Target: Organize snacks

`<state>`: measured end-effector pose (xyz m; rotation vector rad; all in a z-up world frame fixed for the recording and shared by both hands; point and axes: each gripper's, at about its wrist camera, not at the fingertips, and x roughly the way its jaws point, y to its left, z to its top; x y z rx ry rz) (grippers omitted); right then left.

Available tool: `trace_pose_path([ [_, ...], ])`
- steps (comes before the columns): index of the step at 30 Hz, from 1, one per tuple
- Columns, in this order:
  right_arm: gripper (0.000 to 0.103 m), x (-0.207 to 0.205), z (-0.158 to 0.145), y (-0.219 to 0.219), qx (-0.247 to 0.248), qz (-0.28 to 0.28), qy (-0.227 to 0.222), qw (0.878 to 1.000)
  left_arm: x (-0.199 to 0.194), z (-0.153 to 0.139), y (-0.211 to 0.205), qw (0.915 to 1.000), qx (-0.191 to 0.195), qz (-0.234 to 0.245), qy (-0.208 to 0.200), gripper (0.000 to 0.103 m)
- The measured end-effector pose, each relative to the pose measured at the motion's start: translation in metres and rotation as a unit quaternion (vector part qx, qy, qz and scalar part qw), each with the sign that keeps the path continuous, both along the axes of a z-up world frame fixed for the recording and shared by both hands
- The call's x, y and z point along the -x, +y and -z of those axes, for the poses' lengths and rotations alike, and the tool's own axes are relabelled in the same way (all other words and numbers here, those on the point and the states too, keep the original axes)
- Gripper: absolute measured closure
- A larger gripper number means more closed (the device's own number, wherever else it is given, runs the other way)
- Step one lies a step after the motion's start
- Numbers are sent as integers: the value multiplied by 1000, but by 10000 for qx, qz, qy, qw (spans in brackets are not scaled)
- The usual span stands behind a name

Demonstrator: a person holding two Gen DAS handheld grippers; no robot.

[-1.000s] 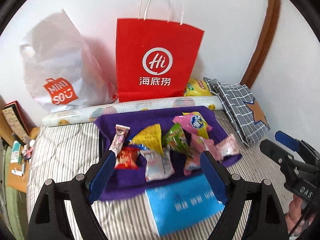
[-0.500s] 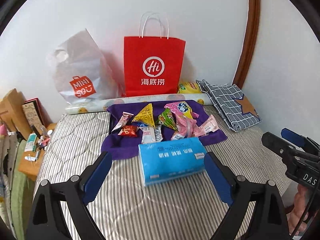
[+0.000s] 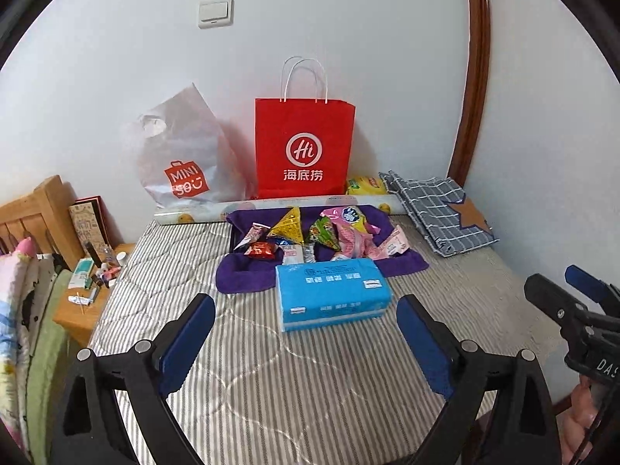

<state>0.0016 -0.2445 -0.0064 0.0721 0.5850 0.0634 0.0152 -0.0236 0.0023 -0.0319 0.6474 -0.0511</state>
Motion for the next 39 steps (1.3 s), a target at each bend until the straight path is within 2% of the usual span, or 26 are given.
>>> trace_pose_path([
  [8,0,11,-5,-5,50,113,-87,9999,10,-2,-4,9999,-73,-34,-89,7],
  [39,0,17,-9,8,171,55,-160,9997,10,3,5,9999,-10,-104,10,7],
])
